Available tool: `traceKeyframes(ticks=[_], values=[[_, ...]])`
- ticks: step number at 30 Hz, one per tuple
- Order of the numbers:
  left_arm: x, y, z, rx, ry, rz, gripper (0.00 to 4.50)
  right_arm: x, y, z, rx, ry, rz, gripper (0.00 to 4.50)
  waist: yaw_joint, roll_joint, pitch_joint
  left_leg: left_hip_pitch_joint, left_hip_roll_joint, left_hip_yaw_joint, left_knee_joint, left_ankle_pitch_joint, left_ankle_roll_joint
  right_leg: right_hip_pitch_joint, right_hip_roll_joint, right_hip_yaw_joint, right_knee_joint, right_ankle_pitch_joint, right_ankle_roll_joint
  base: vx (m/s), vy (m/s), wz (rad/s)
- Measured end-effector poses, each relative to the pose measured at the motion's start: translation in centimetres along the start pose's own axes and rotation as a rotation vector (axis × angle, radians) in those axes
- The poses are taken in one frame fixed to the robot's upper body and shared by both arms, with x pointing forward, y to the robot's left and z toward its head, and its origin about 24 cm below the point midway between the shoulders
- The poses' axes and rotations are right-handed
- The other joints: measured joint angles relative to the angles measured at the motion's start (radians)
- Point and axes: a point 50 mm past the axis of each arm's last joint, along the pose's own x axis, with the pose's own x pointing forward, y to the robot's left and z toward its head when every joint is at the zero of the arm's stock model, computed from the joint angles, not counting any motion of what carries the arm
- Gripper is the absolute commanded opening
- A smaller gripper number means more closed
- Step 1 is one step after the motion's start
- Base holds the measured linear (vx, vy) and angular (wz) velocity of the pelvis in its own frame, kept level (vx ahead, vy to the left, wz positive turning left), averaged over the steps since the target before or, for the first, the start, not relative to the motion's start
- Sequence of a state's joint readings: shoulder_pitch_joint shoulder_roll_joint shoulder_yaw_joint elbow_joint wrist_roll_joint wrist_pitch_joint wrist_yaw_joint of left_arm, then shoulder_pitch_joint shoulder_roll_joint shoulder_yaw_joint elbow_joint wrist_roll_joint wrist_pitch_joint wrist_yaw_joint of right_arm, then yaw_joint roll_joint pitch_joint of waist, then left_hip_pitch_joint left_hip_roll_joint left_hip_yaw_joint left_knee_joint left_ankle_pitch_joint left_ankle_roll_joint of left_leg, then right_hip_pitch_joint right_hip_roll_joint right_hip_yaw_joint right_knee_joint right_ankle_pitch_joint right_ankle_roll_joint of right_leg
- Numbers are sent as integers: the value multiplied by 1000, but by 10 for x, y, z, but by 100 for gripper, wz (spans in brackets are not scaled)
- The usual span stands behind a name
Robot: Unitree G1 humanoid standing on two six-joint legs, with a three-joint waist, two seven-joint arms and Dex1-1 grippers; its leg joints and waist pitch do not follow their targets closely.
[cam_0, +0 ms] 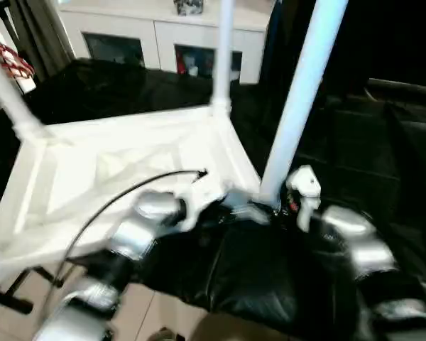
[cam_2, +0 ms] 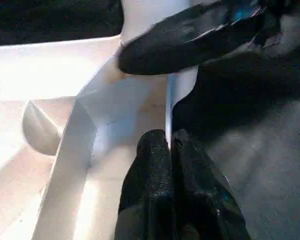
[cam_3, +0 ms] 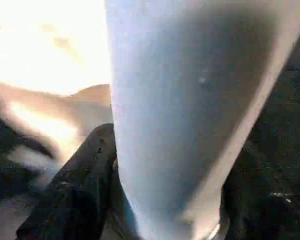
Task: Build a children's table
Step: Rotate leg to tighten
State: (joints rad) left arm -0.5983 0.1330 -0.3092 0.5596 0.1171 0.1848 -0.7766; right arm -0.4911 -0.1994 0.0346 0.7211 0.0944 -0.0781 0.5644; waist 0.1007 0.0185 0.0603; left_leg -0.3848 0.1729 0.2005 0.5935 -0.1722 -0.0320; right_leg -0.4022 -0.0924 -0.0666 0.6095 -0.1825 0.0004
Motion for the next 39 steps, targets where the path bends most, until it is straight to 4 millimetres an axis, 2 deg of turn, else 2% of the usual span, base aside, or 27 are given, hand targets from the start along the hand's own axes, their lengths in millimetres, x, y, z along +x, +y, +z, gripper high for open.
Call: traceKeyframes(ticks=[5,7,8,16,21,24,32,34,37,39], values=[[14,-2,6,0,8,74,0,13,6,2,7,0,-171,261,1,-1,-2,0,-1,0,-1,0,0,1,0,0,0,0,1,0,0,0],[16,-1,7,4,8,73,0,14,6,2,15,-6,-194,315,4,0,-2,0,-1,0,-1,0,0,1,0,0,0,-1,1,0,0,0],[17,-1,7,5,8,78,0,14,6,3,10,-8,-194,315,4,-1,-2,0,-1,0,-1,0,0,1,0,0,0,0,1,0,0,0],[15,0,7,18,-1,60,0,9,1,5,-13,-10,-133,383,3,1,-2,-1,0,0,-1,0,0,1,0,0,0,0,0,0,0,0],[4,2,3,34,-15,-25,0,-2,-3,16,-125,11,65,428,7,3,-2,-2,0,0,-3,0,0,0,0,-1,0,2,-4,0,0,0],[-5,0,-1,58,-24,-98,0,-9,2,12,-163,32,172,428,15,5,-2,-2,1,0,-4,0,0,0,0,-2,0,2,-3,0,0,0],[-29,-5,-12,73,-32,-265,0,-38,12,9,-132,40,460,428,14,10,0,-2,1,0,-2,0,0,0,0,-1,0,2,-3,0,0,0],[-35,-6,-13,70,-37,-298,0,-40,14,10,-102,38,515,403,14,13,1,-2,1,0,-2,0,0,0,0,-1,0,2,-3,0,0,0],[-37,-7,-15,62,-36,-329,0,-43,13,10,-94,46,555,393,15,14,0,-2,1,0,-2,0,0,0,0,-1,0,2,-3,0,0,0],[-40,-7,-15,48,-35,-356,0,-47,12,10,-88,57,598,364,16,14,0,-2,1,0,-2,0,0,0,0,-1,0,2,-3,0,0,0]])
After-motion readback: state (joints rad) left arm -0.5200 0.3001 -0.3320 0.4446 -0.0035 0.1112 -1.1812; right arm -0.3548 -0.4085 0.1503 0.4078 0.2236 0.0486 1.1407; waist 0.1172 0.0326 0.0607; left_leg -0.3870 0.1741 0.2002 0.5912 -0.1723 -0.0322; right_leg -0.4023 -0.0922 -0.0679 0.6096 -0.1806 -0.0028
